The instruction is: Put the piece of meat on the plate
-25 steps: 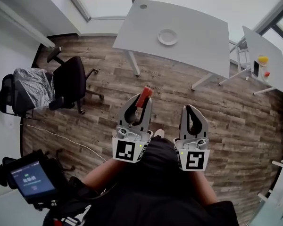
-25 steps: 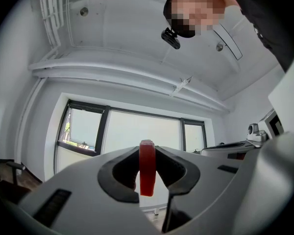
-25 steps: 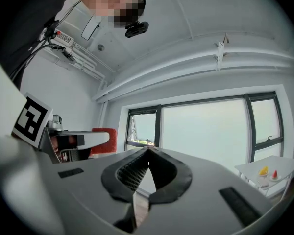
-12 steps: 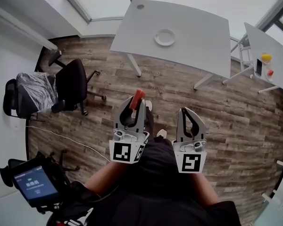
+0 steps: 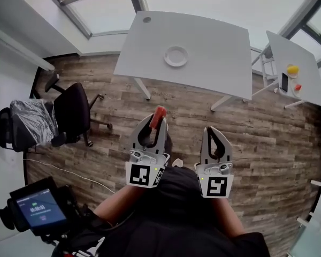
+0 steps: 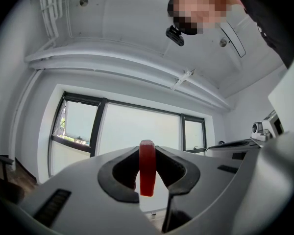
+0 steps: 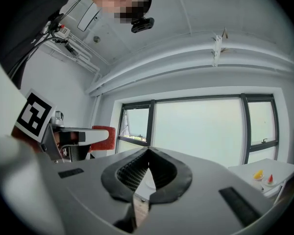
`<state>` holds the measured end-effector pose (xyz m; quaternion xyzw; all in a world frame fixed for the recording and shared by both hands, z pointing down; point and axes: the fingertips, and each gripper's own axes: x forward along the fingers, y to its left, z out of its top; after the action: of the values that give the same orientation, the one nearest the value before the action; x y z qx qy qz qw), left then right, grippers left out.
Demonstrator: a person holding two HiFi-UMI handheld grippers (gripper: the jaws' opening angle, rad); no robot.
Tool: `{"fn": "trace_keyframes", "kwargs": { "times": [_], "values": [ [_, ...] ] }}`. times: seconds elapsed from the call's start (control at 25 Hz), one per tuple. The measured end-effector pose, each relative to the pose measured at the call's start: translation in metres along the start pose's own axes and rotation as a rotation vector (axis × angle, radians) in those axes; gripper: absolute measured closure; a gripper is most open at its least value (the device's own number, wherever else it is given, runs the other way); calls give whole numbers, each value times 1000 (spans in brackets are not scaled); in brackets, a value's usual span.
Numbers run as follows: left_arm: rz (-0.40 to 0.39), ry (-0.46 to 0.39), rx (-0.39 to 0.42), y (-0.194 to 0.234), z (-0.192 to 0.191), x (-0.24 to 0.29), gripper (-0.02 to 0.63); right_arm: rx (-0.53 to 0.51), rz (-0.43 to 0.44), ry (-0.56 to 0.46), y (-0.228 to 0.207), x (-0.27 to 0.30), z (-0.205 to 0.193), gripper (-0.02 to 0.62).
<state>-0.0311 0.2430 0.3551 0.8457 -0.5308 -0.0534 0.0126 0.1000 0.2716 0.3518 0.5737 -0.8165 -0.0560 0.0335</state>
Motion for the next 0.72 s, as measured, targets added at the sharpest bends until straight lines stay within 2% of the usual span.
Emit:
{"fn": "trace_keyframes", "kwargs": {
  "times": [0.16,0.28,0.4,0.6,0.72],
  "values": [
    [-24,2,-10,43,-3,66,513,3,14,-4,-7,85,2,592],
    [-32,4,-3,42,-3,76,513,2,24,-20,-8,94,4,592],
    [-25,2,3,44,-2,81,512,-43,51,-51,-4,101,8,592],
    [-20,28,-27,105,5,133,513,-15,70,-28,0,187,16,592],
    [-35,22,-33,113,9,147,512,-3,79,-27,-1,207,18,592]
  ]
}}
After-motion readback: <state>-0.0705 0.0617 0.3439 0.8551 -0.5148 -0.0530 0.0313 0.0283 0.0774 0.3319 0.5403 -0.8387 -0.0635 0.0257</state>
